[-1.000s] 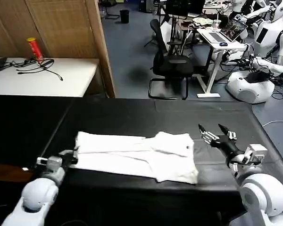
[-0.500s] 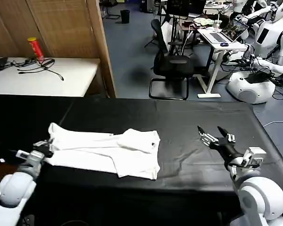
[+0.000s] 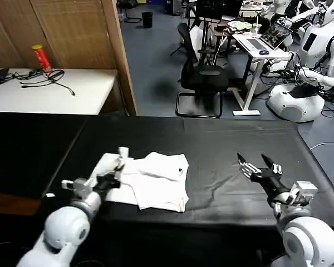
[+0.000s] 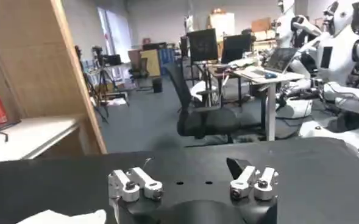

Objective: Fold and organize the clothes.

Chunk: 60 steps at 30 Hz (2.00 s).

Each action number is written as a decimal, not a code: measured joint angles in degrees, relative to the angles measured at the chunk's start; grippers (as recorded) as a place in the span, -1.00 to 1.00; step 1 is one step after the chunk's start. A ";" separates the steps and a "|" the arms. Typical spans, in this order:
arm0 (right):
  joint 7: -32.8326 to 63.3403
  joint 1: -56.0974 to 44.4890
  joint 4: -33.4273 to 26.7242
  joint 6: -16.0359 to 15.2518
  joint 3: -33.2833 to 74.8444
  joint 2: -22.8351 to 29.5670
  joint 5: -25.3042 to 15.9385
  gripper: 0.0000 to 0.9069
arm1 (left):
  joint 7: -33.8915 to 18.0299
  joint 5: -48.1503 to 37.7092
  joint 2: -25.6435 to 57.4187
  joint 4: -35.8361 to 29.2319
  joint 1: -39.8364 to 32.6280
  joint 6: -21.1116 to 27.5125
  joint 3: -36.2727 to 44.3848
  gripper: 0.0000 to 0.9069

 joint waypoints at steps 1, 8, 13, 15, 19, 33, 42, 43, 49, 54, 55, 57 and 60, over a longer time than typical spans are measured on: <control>-0.01 -0.05 0.01 0.00 -0.08 0.11 -0.07 0.94 | -0.07 -0.24 -0.60 0.00 -0.32 0.04 0.72 -1.00; -0.03 -0.20 0.00 0.01 -0.61 0.58 -0.63 0.94 | -0.51 -4.28 -5.15 -0.30 -1.92 0.55 4.63 -1.00; -0.04 -0.24 -0.18 -0.03 -0.64 0.50 -0.73 0.94 | -0.51 -6.14 -7.74 0.05 -2.25 0.66 6.24 -1.00; -0.09 -0.32 -0.46 -0.04 -0.63 0.49 -0.87 0.94 | -0.40 -6.72 -8.59 0.02 -2.24 0.86 6.67 -1.00; -0.16 -0.21 -0.89 -0.03 -0.78 0.44 -1.12 0.94 | -0.29 -6.83 -9.09 0.12 -2.12 1.31 7.33 -1.00; -1.33 1.51 -3.10 -0.13 -3.30 -0.87 -1.94 0.94 | -0.26 -7.41 -12.14 2.98 -2.89 0.11 8.53 0.94; -2.09 5.77 -8.26 -1.34 -10.28 -3.51 -1.66 0.94 | 0.10 -10.62 -14.47 1.81 -2.86 -0.30 8.32 0.94; -2.32 6.49 -9.01 -1.44 -11.63 -3.82 -1.66 0.94 | 0.82 -8.73 -13.77 1.82 -3.25 -1.37 7.69 0.94; -4.36 11.20 -13.20 -1.29 -21.08 -3.88 -3.18 0.94 | 2.91 2.39 -6.42 2.53 -3.91 -5.81 2.75 0.94; -4.92 15.67 -17.29 -0.05 -28.02 -2.25 -4.93 0.94 | 3.02 7.81 -2.06 2.53 -2.52 -7.03 -0.16 0.94; -5.02 16.43 -18.16 0.30 -29.04 -1.87 -5.21 0.89 | 3.00 8.57 -1.84 2.65 -2.09 -7.20 -0.42 0.94; -5.30 17.84 -20.07 0.97 -30.88 -0.95 -5.71 0.59 | 2.99 9.88 -1.46 2.88 -1.34 -7.47 -0.76 0.94; -5.32 19.15 -22.66 1.54 -32.39 0.53 -6.20 0.14 | 2.93 11.44 -0.97 3.33 -0.40 -7.87 -1.34 0.94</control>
